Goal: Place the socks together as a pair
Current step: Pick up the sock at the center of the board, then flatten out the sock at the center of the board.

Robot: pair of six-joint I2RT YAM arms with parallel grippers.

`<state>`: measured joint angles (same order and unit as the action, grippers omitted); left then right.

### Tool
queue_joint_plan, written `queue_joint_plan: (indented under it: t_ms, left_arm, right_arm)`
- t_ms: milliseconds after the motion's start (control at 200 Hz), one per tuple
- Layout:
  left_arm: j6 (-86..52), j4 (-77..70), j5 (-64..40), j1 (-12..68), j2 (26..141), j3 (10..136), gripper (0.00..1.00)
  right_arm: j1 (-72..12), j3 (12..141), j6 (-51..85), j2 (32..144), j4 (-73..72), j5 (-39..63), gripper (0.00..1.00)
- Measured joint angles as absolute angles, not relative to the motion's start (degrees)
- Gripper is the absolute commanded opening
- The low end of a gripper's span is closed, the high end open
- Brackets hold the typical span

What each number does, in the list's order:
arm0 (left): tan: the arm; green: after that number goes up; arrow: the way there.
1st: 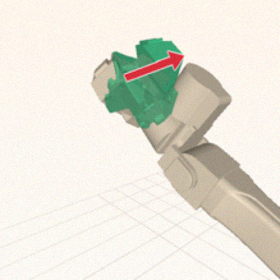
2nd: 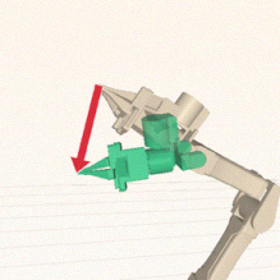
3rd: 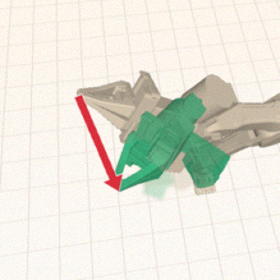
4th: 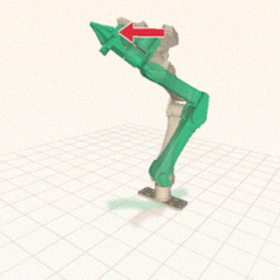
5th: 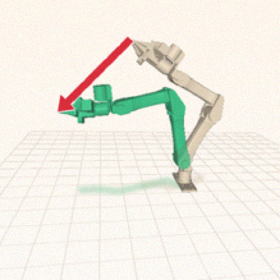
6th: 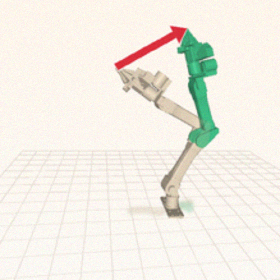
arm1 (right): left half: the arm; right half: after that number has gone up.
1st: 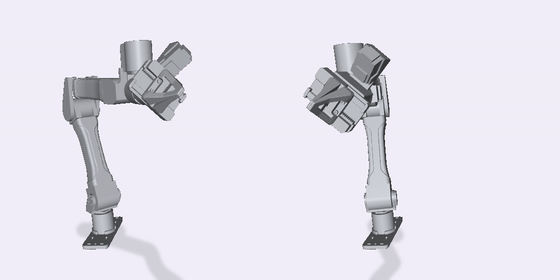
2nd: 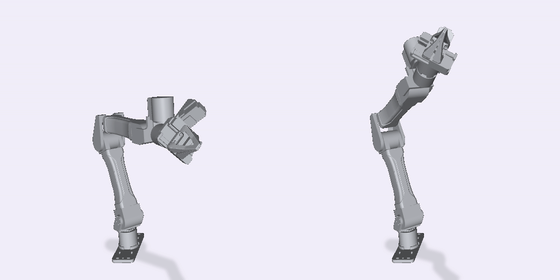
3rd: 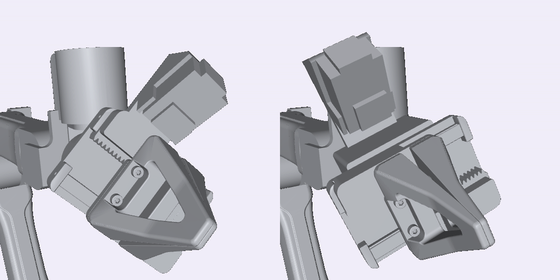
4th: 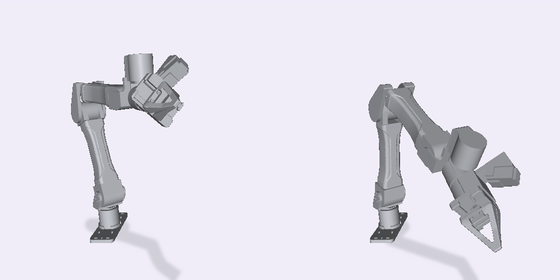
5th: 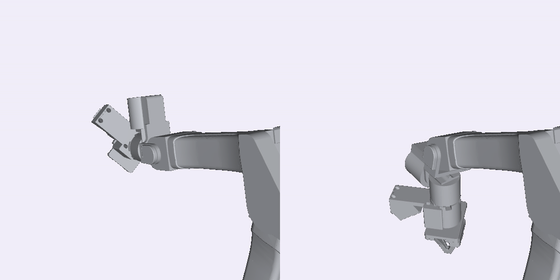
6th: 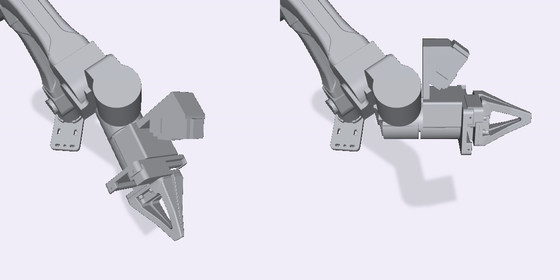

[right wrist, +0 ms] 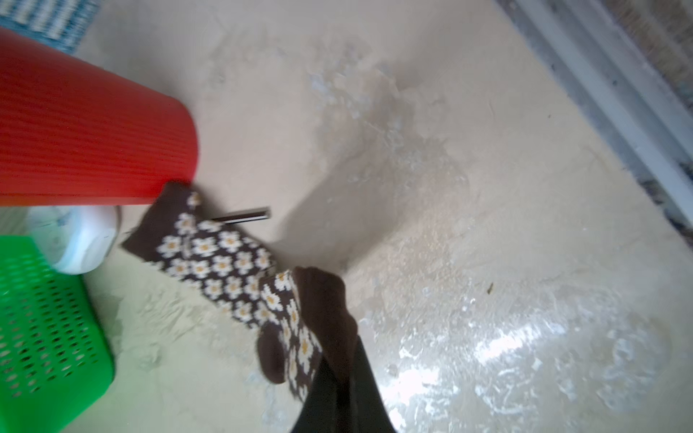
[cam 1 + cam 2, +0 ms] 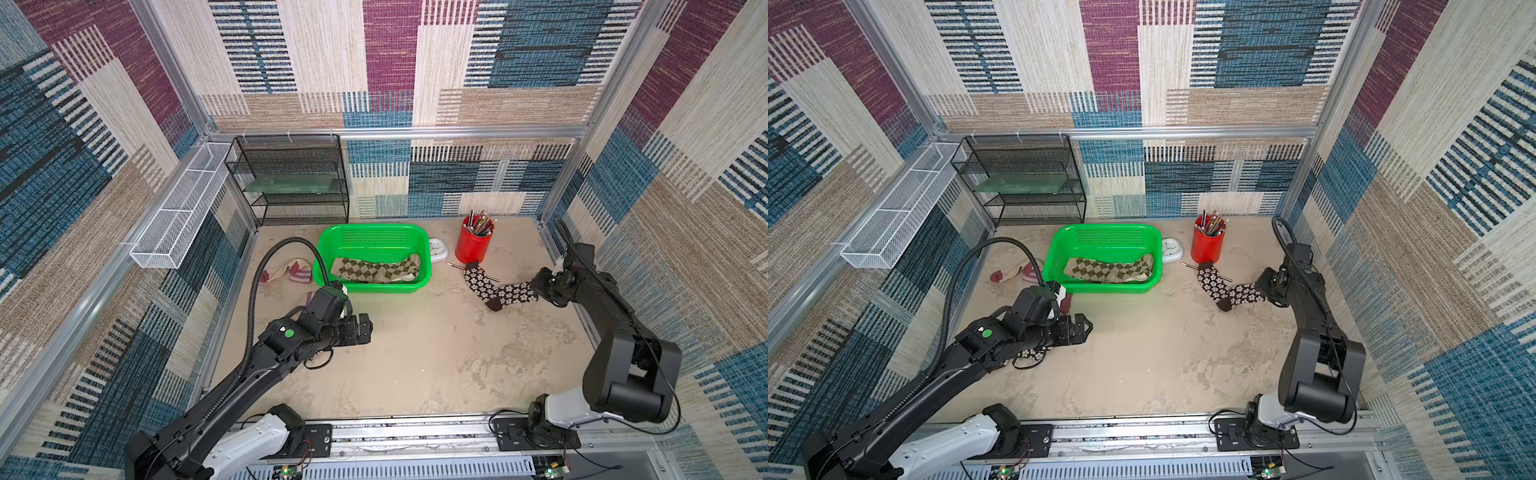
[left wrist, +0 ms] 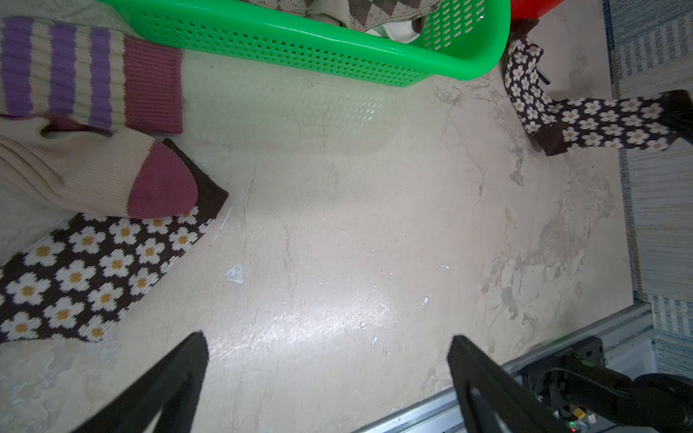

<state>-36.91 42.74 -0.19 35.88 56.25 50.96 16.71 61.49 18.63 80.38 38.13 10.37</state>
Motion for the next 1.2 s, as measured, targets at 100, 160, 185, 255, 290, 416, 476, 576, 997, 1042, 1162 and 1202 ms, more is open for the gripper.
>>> queue_joint_plan:
  t_ms: [100, 160, 185, 255, 290, 416, 476, 576, 997, 1042, 1162, 1202]
  left_arm:
    - [-37.1, 42.8, -0.2, 35.7, 56.3, 50.8, 1.00]
    - [-37.1, 42.7, -0.2, 35.6, 56.6, 50.8, 1.00]
    - [-37.1, 42.7, -0.2, 35.6, 56.7, 50.8, 1.00]
    - [-37.1, 42.7, -0.4, 35.6, 57.5, 50.9, 1.00]
    - [-37.1, 42.7, -0.4, 35.6, 57.8, 51.1, 1.00]
    - [-37.1, 42.6, -1.0, 35.5, 58.5, 51.7, 1.00]
    - [-37.1, 42.7, -1.8, 35.5, 58.4, 51.9, 1.00]
    - [-37.1, 42.7, -1.8, 35.5, 57.3, 51.9, 1.00]
    - [-40.7, 46.6, -0.4, 35.4, 45.8, 43.6, 0.99]
    - [-41.0, 47.4, -0.4, 35.4, 44.9, 43.1, 0.99]
    - [-42.2, 48.6, -0.3, 35.4, 42.5, 41.6, 0.99]
    - [-42.5, 48.9, -0.2, 35.4, 41.7, 41.0, 0.99]
  right_arm:
    - [14.9, 63.7, 17.5, 73.7, 42.5, 9.8, 0.06]
    - [14.5, 65.6, 16.4, 70.4, 45.0, 9.3, 0.06]
    - [14.4, 66.5, 16.1, 69.2, 45.8, 8.8, 0.06]
    - [13.6, 69.4, 14.9, 66.3, 48.1, 7.1, 0.06]
    - [12.8, 70.9, 14.5, 65.3, 48.9, 6.9, 0.06]
    - [5.9, 75.8, 13.7, 64.5, 52.4, 5.5, 0.06]
    - [1.4, 76.2, 14.1, 64.3, 54.1, 4.7, 0.06]
    - [-8.7, 74.6, 17.5, 63.0, 55.4, 3.2, 0.06]
    - [-47.1, 63.8, 38.7, 75.3, 49.8, -0.6, 0.08]
    - [-48.9, 66.2, 39.0, 78.4, 49.1, -0.6, 0.09]
    - [-52.9, 71.0, 39.1, 84.8, 47.0, -0.4, 0.11]
    - [-53.9, 71.9, 39.1, 86.6, 46.4, 0.3, 0.12]
